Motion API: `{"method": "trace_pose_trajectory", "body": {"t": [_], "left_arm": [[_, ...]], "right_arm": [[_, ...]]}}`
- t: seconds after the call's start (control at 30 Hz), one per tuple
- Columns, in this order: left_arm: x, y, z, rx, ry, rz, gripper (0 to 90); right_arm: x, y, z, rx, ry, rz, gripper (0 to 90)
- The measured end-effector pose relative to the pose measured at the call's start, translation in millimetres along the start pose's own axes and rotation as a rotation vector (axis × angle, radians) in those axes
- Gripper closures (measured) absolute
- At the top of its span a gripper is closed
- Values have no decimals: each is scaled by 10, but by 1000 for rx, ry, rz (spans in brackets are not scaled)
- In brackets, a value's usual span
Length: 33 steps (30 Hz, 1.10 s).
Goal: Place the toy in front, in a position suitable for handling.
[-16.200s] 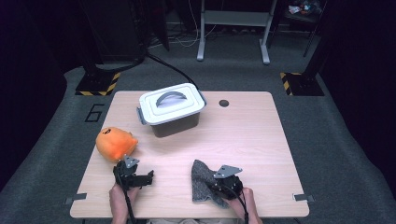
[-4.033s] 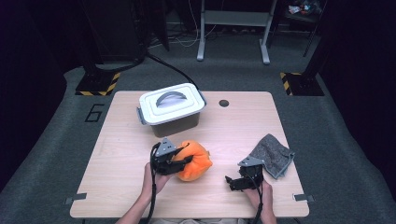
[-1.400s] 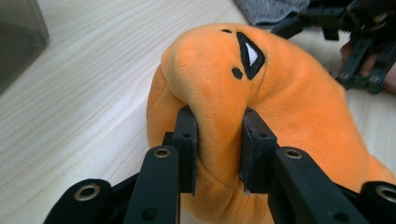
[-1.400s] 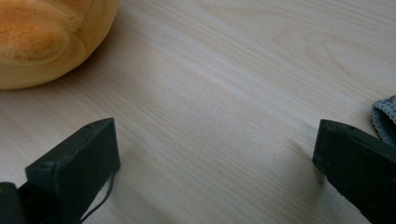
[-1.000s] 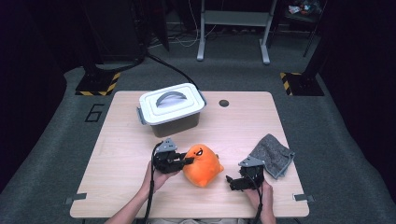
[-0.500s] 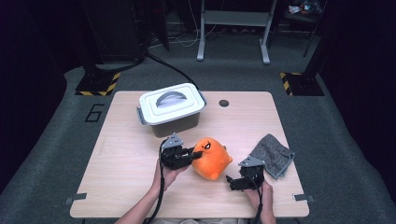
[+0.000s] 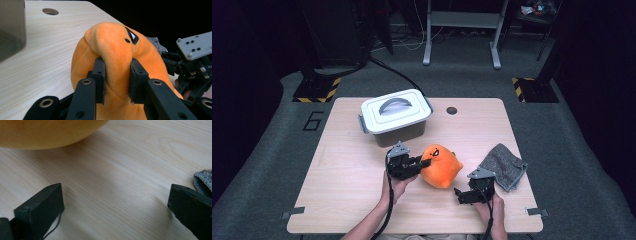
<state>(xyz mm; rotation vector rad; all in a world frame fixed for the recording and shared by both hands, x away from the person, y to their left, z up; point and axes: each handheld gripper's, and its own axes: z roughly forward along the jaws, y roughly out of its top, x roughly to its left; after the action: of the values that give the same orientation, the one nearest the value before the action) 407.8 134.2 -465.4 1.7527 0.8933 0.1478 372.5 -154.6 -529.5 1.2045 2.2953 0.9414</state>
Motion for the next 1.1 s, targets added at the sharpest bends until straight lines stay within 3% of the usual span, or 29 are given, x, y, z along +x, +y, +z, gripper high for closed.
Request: {"method": "trace_pose_trajectory", "body": {"t": [0.47,0.8,1.1], "left_arm": [[103,-117,127,29,11,-55,710],[177,-155,119,53,17,-50,706],[227,-170,122,75,16,-40,708]], "right_arm": [[-2,-1,1,-2,1,5,0],[-16,4,-9,-6,15,22,43],[-110,89,-172,-95,74,73,113]]}}
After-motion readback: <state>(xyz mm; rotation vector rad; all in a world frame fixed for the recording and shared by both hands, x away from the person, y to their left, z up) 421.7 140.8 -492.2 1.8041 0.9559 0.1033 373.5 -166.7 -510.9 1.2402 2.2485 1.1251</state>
